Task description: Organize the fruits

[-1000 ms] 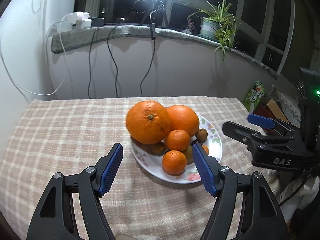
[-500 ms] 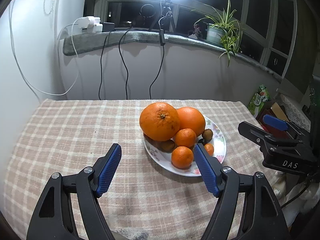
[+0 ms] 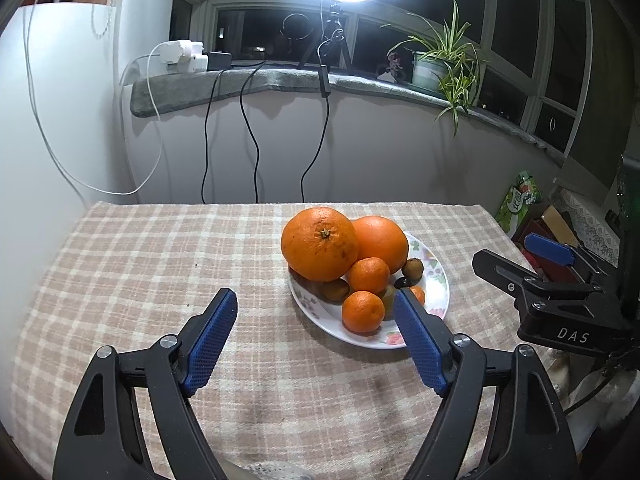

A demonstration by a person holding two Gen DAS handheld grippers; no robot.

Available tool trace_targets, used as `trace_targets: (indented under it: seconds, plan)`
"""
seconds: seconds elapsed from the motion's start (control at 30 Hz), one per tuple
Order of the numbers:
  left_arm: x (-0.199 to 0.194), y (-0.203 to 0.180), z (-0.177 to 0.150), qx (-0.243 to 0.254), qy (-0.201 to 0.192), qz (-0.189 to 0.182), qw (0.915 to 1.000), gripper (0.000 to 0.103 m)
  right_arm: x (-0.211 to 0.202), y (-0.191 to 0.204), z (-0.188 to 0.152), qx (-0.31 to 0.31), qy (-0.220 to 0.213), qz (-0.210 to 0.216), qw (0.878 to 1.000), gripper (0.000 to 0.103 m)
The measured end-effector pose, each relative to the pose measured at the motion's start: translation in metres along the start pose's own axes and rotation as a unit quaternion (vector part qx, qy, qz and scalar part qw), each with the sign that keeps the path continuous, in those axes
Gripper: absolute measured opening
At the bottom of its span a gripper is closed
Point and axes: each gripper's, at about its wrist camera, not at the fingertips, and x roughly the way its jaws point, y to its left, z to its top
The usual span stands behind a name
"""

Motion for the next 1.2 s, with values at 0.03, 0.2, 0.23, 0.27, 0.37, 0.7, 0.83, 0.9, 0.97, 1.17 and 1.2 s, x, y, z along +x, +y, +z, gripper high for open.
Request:
trace_targets:
  seconds: [0.03,0.2,0.23,0.27,0.37,0.7,0.83,0.9,0.97,1.17,1.2]
  plan:
    - [0.0002,-0.0003,0.0001,0.0,0.0,-0.001,1.0,0.08,0.0,-0.0001,-0.0002,0.001,0.0,0.0,1.0,0.103]
    - [0.0001,-0.0012,-0.0001,0.0,0.0,0.0,1.0,0.08,0.0,-0.001,-0.0004,0.002,0.001,0.0,1.0,0.103]
    - [0.0001,-0.0011,-0.0002,0.0,0.0,-0.001,1.0,0.08,0.0,-0.0014,-0.0006,0.003,0.002,0.001,1.0,0.103]
    - [0.0003,-0.0011,-0.0003,0.0,0.001,-0.001,1.0,0.08,0.0,-0.0018,-0.0008,0.003,0.002,0.001,1.0,0.103]
    - [0.0018,-0.0014,-0.001,0.0,0.003,0.0,1.0,0.08,0.0005,-0.0017,-0.0015,0.004,0.003,0.001,1.0,0.103]
    - [0.0028,-0.0023,-0.0017,0.004,0.003,0.002,1.0,0.08,0.0054,-0.0019,-0.0037,0.009,0.01,0.002,1.0,0.103]
    - [0.0028,-0.0021,-0.0018,0.004,0.002,0.003,1.0,0.08,0.0067,-0.0023,-0.0048,0.012,0.013,0.001,1.0,0.103]
    - [0.0025,-0.0022,-0.0019,0.004,0.002,0.003,1.0,0.08,0.007,-0.002,-0.0055,0.012,0.014,0.001,1.0,0.103]
    - [0.0027,-0.0021,-0.0019,0.005,0.002,0.002,1.0,0.08,0.0072,-0.002,-0.0061,0.013,0.015,0.001,1.0,0.103]
    - [0.0029,-0.0019,-0.0022,0.004,0.002,0.003,1.0,0.08,0.0079,-0.0027,-0.0063,0.014,0.015,0.001,1.0,0.103]
    - [0.003,-0.002,-0.0023,0.004,0.002,0.003,1.0,0.08,0.0079,-0.0028,-0.0063,0.014,0.015,0.001,1.0,0.103]
